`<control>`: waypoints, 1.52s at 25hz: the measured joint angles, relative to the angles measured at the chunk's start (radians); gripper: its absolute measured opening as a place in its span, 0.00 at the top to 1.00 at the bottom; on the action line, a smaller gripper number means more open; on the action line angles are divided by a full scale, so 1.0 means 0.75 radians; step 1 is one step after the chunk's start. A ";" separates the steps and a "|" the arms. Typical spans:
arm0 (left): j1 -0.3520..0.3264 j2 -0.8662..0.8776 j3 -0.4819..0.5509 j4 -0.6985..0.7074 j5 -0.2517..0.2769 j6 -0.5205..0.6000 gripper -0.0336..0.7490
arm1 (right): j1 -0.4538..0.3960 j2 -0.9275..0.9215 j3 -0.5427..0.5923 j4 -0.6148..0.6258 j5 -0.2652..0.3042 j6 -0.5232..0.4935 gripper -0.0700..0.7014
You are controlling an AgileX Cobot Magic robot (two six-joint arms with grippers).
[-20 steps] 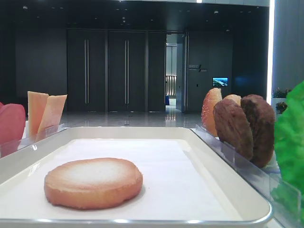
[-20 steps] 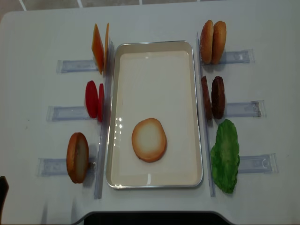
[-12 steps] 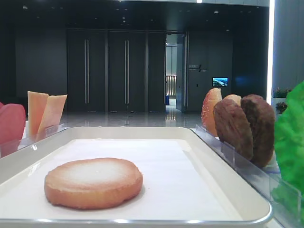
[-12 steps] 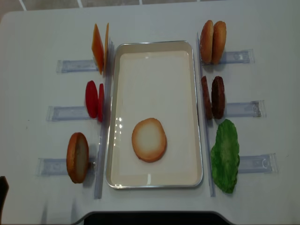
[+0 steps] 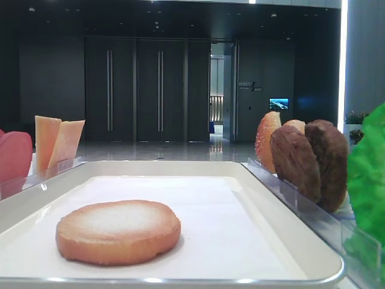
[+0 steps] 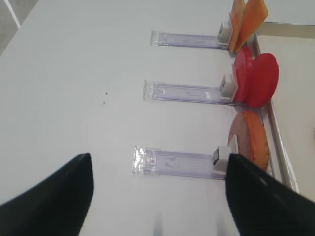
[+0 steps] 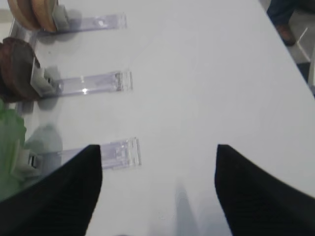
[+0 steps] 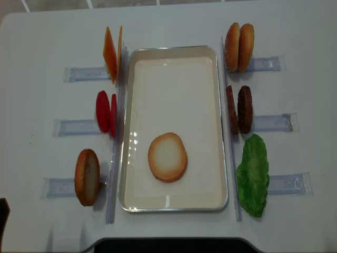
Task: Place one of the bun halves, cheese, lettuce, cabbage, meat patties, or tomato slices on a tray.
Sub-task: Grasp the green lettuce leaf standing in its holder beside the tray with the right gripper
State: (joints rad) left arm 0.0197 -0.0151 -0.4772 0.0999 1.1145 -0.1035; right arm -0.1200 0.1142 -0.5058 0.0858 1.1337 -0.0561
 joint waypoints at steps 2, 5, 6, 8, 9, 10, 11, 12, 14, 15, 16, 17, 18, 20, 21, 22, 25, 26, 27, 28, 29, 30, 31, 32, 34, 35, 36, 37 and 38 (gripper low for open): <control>0.000 0.000 0.000 0.000 0.000 0.000 0.14 | 0.000 0.117 -0.005 0.032 0.010 -0.003 0.31; 0.000 0.000 0.000 0.000 0.000 0.000 0.14 | 0.000 0.323 -0.053 0.080 0.061 -0.005 0.31; 0.000 0.000 0.000 0.000 0.000 0.000 0.14 | 0.000 0.377 -0.077 0.086 0.078 -0.005 0.31; 0.000 0.000 0.000 0.000 0.000 0.000 0.14 | 0.000 0.492 -0.121 0.090 0.106 -0.005 0.31; 0.000 0.000 0.000 0.000 -0.001 0.000 0.14 | 0.000 0.535 -0.146 0.096 0.112 -0.005 0.31; 0.000 0.000 0.000 0.000 -0.001 0.000 0.14 | 0.000 0.584 -0.173 0.112 0.114 -0.005 0.31; 0.000 0.000 0.000 0.000 -0.001 0.000 0.14 | 0.000 0.627 -0.202 0.128 0.114 -0.005 0.31; 0.000 0.000 0.000 0.000 -0.001 0.000 0.14 | 0.000 0.671 -0.229 0.147 0.116 -0.005 0.31; 0.000 0.000 0.000 0.000 -0.001 0.000 0.14 | 0.000 0.757 -0.295 0.164 0.119 -0.005 0.31; 0.000 0.000 0.000 0.000 -0.001 0.000 0.14 | 0.000 0.810 -0.322 0.165 0.119 -0.006 0.31; 0.000 0.000 0.000 0.000 -0.001 0.000 0.14 | 0.000 0.856 -0.355 0.166 0.119 -0.012 0.31; 0.000 0.000 0.000 0.000 -0.001 0.000 0.14 | 0.000 0.924 -0.388 0.169 0.119 -0.019 0.31; 0.000 0.000 0.000 0.000 -0.001 0.000 0.14 | 0.000 1.011 -0.421 0.169 0.119 -0.023 0.31; 0.000 0.000 0.000 0.000 -0.001 0.000 0.14 | 0.000 1.111 -0.471 0.174 0.117 -0.025 0.31; 0.000 0.000 0.000 0.000 -0.001 0.000 0.14 | 0.000 1.153 -0.493 0.179 0.117 -0.026 0.31; 0.000 0.000 0.000 0.000 -0.001 0.000 0.14 | 0.000 1.189 -0.510 0.184 0.117 -0.026 0.31; 0.000 0.000 0.000 0.000 -0.001 0.000 0.14 | 0.000 1.265 -0.532 0.210 0.116 -0.026 0.31; 0.000 0.000 0.000 0.000 -0.001 0.000 0.14 | 0.002 1.277 -0.532 0.217 0.116 -0.019 0.31; 0.000 0.000 0.000 0.000 -0.001 0.000 0.14 | 0.010 1.282 -0.532 0.219 0.116 -0.003 0.31; 0.000 0.000 0.000 0.000 -0.001 0.000 0.14 | 0.030 1.283 -0.532 0.219 0.116 0.028 0.31; 0.000 0.000 0.000 0.000 -0.001 0.000 0.14 | 0.061 1.283 -0.532 0.216 0.117 0.075 0.31; 0.000 0.000 0.000 0.000 -0.001 0.000 0.14 | 0.100 1.283 -0.532 0.213 0.117 0.103 0.31; 0.000 0.000 0.000 0.000 -0.001 0.000 0.14 | 0.137 1.283 -0.532 0.204 0.117 0.146 0.31; 0.000 0.000 0.000 0.000 -0.001 0.000 0.14 | 0.190 1.283 -0.532 0.194 0.117 0.194 0.31; 0.000 0.000 0.000 0.000 -0.001 0.000 0.14 | 0.302 1.283 -0.532 0.181 0.117 0.289 0.31; 0.000 0.000 0.000 0.000 -0.001 0.000 0.14 | 0.368 1.283 -0.532 0.173 0.117 0.345 0.31; 0.000 0.000 0.000 0.000 -0.001 0.000 0.14 | 0.438 1.283 -0.532 0.163 0.117 0.403 0.31; 0.000 0.000 0.000 0.000 -0.001 0.000 0.14 | 0.508 1.283 -0.532 0.149 0.117 0.453 0.31; 0.000 0.000 0.000 0.000 -0.001 0.000 0.14 | 0.566 1.283 -0.532 0.140 0.117 0.515 0.31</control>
State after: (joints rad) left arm 0.0197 -0.0151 -0.4772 0.0999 1.1134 -0.1035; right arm 0.3044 1.0767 -0.9048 0.1910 1.2218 0.3301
